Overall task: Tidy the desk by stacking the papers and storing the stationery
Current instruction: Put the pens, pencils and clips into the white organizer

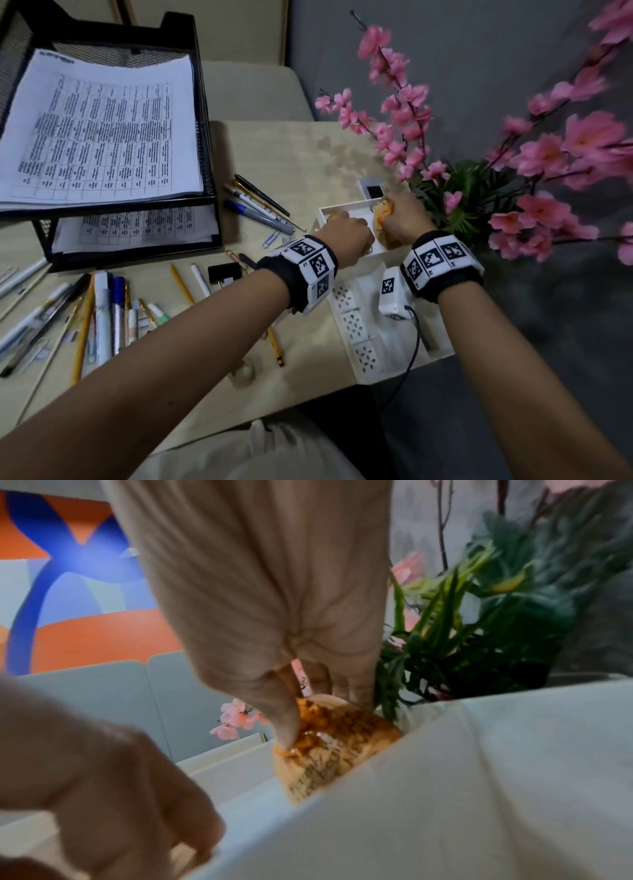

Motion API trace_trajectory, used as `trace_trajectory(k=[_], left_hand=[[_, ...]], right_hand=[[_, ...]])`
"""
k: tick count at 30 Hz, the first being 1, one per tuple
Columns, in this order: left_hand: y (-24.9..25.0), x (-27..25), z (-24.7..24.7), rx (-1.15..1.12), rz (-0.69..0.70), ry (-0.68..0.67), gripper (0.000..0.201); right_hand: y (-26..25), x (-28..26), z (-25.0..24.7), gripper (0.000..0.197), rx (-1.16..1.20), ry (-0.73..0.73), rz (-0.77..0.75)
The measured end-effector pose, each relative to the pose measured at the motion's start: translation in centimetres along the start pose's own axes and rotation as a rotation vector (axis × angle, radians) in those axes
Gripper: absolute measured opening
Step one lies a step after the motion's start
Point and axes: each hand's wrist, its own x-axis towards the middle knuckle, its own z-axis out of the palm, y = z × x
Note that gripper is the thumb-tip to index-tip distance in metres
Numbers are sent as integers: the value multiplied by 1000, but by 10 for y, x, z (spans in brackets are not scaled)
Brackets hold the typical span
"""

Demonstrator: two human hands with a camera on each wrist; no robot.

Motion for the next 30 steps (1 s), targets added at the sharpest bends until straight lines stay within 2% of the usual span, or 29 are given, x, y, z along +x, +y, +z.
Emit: trace_trajectory(k=[3,7,10,12,14,16,17,19,21,25,27,30], left_hand=[[-8,-3,3,-125,11,49,28],[-18,-12,6,-339,-49,167,28],[-28,-29,5,-478,-119,333,27],[-43,-47,4,-551,-220,480,25],[-65,-67,7,-623,-363,568,24],[-91,-85,14,-733,-534,525,22],[-103,-94,19,-808,-594,457,20],[-121,-114,28,-931,-635,273,13],[-134,-132,36,-1003,-670,169,18],[-151,-153,45,-1177,-808,138,23],[-155,-154,47,-1282,-849,120,22],[-152,-144,50,-1456,-895,179,24]], right_hand=[[2,-4,6,13,-103,18,-15],[3,-9,14,19,-141,3,44],[-12,-12,10,20,-19,114,105],[-35,-13,6,28,76,253,48],[-68,-11,8,35,148,290,-90],[-102,-5,20,35,188,233,-190],[-118,0,31,34,199,174,-216],[-142,13,57,32,171,23,-231],[-152,23,84,29,50,-102,-233],[-144,34,120,29,-149,-164,-221],[-138,35,129,28,-182,-138,-222],[-133,31,134,30,-186,-80,-244]])
